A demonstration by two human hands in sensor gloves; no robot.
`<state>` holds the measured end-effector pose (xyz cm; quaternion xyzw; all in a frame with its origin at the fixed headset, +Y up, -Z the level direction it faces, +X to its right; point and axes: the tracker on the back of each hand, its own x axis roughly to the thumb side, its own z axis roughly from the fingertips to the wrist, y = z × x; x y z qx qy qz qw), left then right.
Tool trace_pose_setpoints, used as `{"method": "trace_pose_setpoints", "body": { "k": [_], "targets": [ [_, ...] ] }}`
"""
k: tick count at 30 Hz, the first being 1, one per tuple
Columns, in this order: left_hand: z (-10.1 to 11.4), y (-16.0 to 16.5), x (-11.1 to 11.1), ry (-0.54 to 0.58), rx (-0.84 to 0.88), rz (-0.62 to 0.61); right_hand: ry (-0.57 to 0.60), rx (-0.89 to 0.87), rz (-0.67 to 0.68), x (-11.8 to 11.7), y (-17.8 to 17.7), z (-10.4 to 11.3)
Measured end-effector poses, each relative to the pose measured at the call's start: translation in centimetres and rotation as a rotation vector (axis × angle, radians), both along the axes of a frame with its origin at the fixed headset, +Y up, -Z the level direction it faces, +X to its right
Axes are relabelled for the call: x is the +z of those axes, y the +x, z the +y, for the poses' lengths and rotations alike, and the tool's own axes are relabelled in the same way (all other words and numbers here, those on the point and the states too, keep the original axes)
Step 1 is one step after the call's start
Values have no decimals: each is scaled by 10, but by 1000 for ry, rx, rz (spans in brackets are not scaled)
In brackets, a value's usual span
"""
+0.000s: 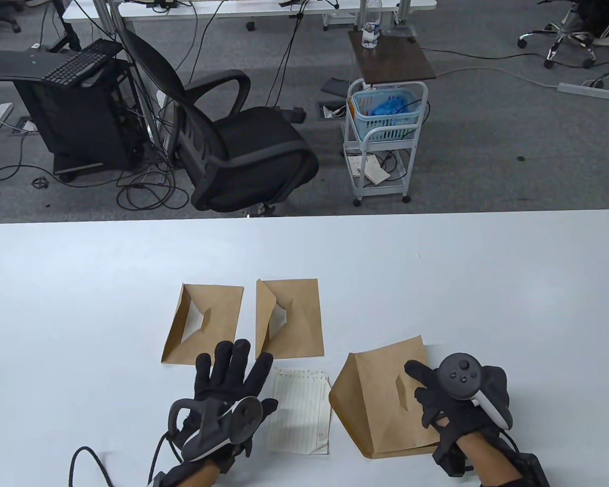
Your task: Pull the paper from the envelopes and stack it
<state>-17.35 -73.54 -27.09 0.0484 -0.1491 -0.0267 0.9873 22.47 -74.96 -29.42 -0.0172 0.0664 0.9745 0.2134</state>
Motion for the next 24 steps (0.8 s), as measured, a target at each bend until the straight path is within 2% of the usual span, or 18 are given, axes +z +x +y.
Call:
{"method": "trace_pose_setpoints", "body": {
  "k": [5,9,20,23,24],
  "targets": [
    [0,1,0,-4,-3,-2,-15,152,28,-1,-4,-6],
    [0,2,0,-4,-3,-5,-120,304,56,-1,-13,-8],
    [-1,6,2,-11,-4,-11,-97,299,90,-4,-13,-8],
    [-1,5,2,-7,2,-11,-64,312,92,-6,-13,1],
    [-1,5,2,-7,3,-10,-14,300,97,-7,-13,11]
  ]
}}
